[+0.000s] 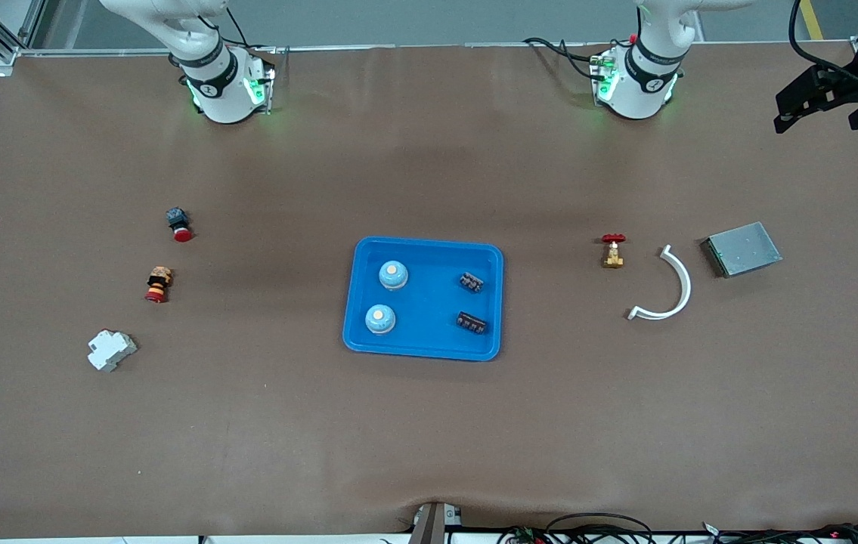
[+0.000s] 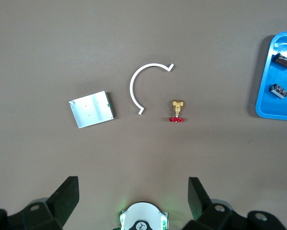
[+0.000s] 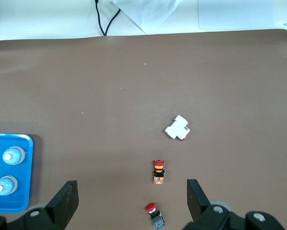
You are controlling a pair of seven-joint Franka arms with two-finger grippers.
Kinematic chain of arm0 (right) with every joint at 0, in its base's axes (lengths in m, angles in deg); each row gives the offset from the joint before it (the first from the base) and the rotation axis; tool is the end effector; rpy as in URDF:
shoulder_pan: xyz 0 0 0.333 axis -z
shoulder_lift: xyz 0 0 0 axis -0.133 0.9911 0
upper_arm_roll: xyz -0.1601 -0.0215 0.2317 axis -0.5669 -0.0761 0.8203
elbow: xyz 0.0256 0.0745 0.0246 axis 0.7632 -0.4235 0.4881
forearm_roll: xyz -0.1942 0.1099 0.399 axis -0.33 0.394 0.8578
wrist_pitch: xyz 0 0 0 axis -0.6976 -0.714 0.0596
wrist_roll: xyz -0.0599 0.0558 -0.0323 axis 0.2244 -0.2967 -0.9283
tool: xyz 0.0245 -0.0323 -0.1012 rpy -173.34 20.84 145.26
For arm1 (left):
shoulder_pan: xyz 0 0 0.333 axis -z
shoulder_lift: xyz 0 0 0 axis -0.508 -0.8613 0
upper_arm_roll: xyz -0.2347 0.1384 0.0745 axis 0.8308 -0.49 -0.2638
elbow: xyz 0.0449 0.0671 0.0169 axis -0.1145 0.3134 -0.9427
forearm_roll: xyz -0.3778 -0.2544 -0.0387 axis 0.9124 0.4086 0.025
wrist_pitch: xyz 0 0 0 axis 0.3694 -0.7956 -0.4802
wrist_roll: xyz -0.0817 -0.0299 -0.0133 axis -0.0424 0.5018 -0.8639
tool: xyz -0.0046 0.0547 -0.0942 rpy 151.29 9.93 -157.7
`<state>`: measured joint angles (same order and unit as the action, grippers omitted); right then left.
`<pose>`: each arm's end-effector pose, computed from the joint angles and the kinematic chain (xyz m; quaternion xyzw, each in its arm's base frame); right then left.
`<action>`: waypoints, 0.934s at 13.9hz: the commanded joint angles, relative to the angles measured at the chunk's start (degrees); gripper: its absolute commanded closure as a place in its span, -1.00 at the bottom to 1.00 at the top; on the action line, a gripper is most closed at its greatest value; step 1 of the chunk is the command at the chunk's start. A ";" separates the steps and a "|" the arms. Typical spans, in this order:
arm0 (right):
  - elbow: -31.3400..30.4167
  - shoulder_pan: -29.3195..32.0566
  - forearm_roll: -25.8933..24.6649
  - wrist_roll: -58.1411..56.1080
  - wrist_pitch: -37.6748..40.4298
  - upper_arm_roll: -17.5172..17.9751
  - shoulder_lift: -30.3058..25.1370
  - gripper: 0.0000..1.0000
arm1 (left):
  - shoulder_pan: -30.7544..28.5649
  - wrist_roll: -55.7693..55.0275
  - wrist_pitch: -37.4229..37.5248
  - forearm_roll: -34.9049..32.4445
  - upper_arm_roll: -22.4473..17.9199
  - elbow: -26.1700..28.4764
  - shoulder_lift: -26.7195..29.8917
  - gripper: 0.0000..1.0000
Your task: Place electrolytic capacitor and blue bell in tray
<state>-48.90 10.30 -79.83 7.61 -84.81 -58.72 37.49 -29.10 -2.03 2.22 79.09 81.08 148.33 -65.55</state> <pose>0.6370 -0.0336 0.6664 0.9943 -0.0237 0.1032 0.0150 0.5519 -0.0448 0.6508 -0.9994 -0.0008 0.0262 0.0209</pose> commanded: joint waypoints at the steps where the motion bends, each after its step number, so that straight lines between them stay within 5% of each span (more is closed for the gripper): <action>1: -1.35 0.86 -1.47 -0.15 -0.32 0.23 -0.41 -1.00 | -0.46 1.10 -3.50 1.02 -0.14 0.68 0.43 -1.00; 13: -2.76 1.30 -1.30 -0.07 -0.84 0.14 -0.49 -1.00 | -1.43 0.84 -3.77 1.82 -0.32 -1.52 -1.59 -1.00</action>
<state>-51.05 10.80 -80.84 7.58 -84.94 -59.14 37.63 -30.18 -1.91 -1.70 80.42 80.72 148.15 -66.66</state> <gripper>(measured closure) 0.000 0.000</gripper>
